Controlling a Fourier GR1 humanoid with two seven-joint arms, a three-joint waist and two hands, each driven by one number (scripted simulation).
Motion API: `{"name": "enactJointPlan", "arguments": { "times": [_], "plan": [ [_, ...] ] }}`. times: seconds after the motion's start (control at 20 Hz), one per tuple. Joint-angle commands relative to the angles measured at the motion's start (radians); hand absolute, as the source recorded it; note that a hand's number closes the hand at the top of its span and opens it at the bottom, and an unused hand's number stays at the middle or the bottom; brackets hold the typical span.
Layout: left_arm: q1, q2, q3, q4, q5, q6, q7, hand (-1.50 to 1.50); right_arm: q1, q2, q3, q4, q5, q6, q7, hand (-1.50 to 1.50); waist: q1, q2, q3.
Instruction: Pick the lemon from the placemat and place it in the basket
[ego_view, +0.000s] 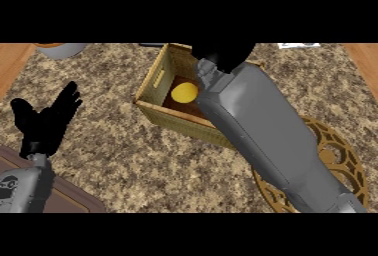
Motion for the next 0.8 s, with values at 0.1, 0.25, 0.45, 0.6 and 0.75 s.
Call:
{"name": "enactJointPlan", "arguments": {
  "times": [0.1,0.25,0.45,0.6,0.75],
  "plan": [
    [0.022,0.012,0.028,0.011,0.01,0.003,-0.005,0.0,0.093,0.009,-0.125,-0.232,0.037,-0.131,0.189,-1.5,-0.044,-0.014,0.002],
    [0.053,0.027,0.04,-0.03,0.027,-0.013,0.004,0.0,0.23,0.009,-0.137,-0.411,0.012,-0.027,0.164,-1.5,-0.05,-0.02,0.002],
    [0.07,-0.007,0.021,-0.031,-0.002,0.02,-0.024,0.0,0.421,0.002,-0.137,-0.668,-0.062,0.114,0.107,-1.5,-0.067,-0.015,0.002],
    [0.094,0.011,0.037,-0.04,0.016,-0.006,-0.028,0.0,0.53,0.002,-0.103,-0.83,-0.119,0.225,0.125,-1.5,-0.058,-0.015,0.001],
    [0.07,0.031,0.053,-0.035,0.02,-0.008,-0.017,0.0,0.69,-0.072,-0.113,-1.009,-0.222,0.284,0.084,-1.5,-0.062,-0.011,0.002]
  ]
}}
